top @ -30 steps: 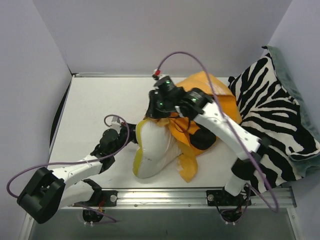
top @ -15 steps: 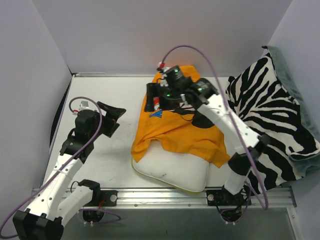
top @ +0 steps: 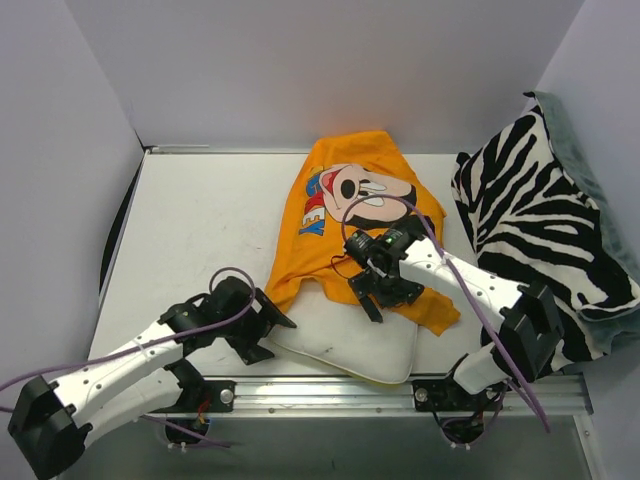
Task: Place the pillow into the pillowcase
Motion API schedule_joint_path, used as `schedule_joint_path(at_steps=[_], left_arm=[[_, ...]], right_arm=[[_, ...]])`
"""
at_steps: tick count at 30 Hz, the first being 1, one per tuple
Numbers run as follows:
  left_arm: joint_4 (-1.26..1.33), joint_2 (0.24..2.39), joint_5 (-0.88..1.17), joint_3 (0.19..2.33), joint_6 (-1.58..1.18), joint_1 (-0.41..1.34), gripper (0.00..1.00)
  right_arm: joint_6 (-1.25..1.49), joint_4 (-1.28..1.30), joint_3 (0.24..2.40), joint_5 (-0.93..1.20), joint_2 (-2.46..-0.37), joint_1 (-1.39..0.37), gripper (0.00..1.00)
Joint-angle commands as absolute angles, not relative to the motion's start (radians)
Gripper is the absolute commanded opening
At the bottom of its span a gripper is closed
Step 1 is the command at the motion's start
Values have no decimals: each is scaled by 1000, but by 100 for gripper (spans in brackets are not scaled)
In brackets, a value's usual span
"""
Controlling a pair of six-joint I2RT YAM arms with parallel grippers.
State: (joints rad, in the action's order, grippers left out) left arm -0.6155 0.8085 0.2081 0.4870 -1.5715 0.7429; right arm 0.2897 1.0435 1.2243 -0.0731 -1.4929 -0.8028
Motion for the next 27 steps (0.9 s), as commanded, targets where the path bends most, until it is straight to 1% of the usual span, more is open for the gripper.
schedule_joint_path(at_steps=[1, 2, 3, 4, 5, 6, 7, 8, 9, 10, 11, 12, 13, 14, 15, 16, 17, 18, 19, 20, 21, 22, 23, 24, 26, 27], left_arm=[[-525, 902, 203, 509, -1660, 804, 97], [-496, 954, 195, 497, -1663, 811, 97], [-458, 977, 178, 489, -1677, 821, 93], [-390, 1029, 143, 480, -1686, 828, 89], [-362, 1052, 132, 453, -1703, 825, 83], [-324, 1067, 114, 434, -1710, 821, 72], [-208, 1077, 97, 407, -1715, 807, 65], [-133, 1074, 50, 378, -1723, 793, 58], [-48, 1071, 25, 324, -1729, 763, 49], [77, 1068, 8, 312, -1724, 744, 35], [124, 1069, 21, 304, -1676, 721, 23], [130, 1072, 32, 310, -1655, 642, 17], [133, 1053, 32, 305, -1643, 620, 6], [135, 1028, 19, 299, -1638, 597, 2], [138, 997, 11, 292, -1631, 568, 1], [92, 944, 8, 307, -1609, 548, 3], [37, 922, 8, 325, -1559, 532, 6], [-41, 905, 8, 339, -1531, 519, 7], [-54, 890, 18, 353, -1504, 477, 7], [-61, 888, 40, 354, -1462, 453, 9], [-57, 890, 63, 356, -1442, 421, 13], [-58, 890, 93, 360, -1418, 394, 18], [-75, 884, 91, 388, -1372, 393, 37], [-112, 882, 92, 405, -1358, 393, 48], [-155, 890, 130, 443, -1344, 396, 64], [-185, 893, 144, 446, -1350, 402, 69]], right_arm=[[276, 961, 1151, -104, -1537, -859, 71], [278, 936, 1144, -97, -1563, -874, 62], [278, 908, 1158, -89, -1619, -896, 46], [284, 907, 1187, -89, -1646, -944, 37], [285, 908, 1221, -74, -1664, -972, 26], [290, 914, 1306, -57, -1695, -997, 8], [298, 916, 1346, -40, -1703, -1018, 1], [320, 919, 1389, 4, -1710, -1063, 0], [331, 925, 1481, 49, -1719, -1078, 0], [345, 925, 1524, 86, -1726, -1098, 0], [382, 934, 1581, 27, -1730, -1130, 0], [355, 987, 1668, 29, -1741, -1135, 0], [339, 1006, 1705, 46, -1737, -1131, 0], [353, 1026, 1729, 3, -1730, -1105, 0], [376, 1067, 1739, -26, -1709, -1089, 0], [377, 1087, 1733, -61, -1695, -1077, 12], [377, 1103, 1714, -119, -1678, -1063, 26], [364, 1098, 1672, -173, -1634, -1030, 48], [357, 1088, 1593, -190, -1614, -999, 61], [351, 1077, 1551, -202, -1597, -970, 69], [342, 1043, 1516, -213, -1571, -904, 74], [313, 1017, 1484, -233, -1560, -876, 75], [299, 979, 1438, -235, -1554, -850, 76], [284, 965, 1424, -239, -1560, -826, 76], [247, 931, 1381, -229, -1575, -775, 77], [239, 890, 1367, -213, -1598, -764, 77]])
